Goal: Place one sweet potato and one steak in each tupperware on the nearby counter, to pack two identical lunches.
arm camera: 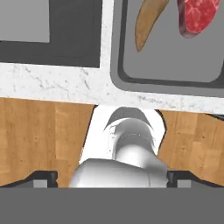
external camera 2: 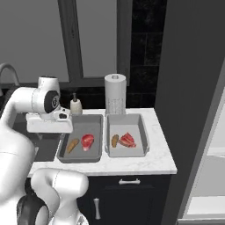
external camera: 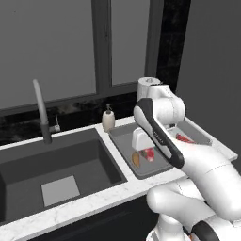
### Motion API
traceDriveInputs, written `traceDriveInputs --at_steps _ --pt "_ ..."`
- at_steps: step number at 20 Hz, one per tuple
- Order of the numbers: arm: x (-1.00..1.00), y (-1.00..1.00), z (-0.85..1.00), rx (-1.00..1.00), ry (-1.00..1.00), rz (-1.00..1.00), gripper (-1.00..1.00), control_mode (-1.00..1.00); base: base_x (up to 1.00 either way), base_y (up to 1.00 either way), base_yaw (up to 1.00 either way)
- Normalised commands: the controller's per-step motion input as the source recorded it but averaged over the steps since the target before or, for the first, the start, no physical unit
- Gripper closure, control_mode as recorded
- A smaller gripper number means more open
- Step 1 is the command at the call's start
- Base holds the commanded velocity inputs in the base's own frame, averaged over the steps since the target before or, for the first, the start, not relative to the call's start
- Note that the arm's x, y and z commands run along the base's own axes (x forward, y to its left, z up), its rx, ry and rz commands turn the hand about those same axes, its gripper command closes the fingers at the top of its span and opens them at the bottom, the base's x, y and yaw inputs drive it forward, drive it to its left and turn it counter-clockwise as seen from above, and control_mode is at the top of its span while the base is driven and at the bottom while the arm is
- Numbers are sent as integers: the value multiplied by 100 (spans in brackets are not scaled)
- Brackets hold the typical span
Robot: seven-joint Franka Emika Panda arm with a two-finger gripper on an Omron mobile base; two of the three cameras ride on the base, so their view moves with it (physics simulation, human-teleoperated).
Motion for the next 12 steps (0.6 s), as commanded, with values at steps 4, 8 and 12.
traceDriveInputs --at_steps 4,8,12 --pt "-48 -16 71 0 -7 -5 -100 -100 0 0 0" --pt "-57 -18 34 0 -3 -8 -100 -100 0 0 0" --pt "-74 -11 17 0 -5 -8 -100 -100 0 0 0"
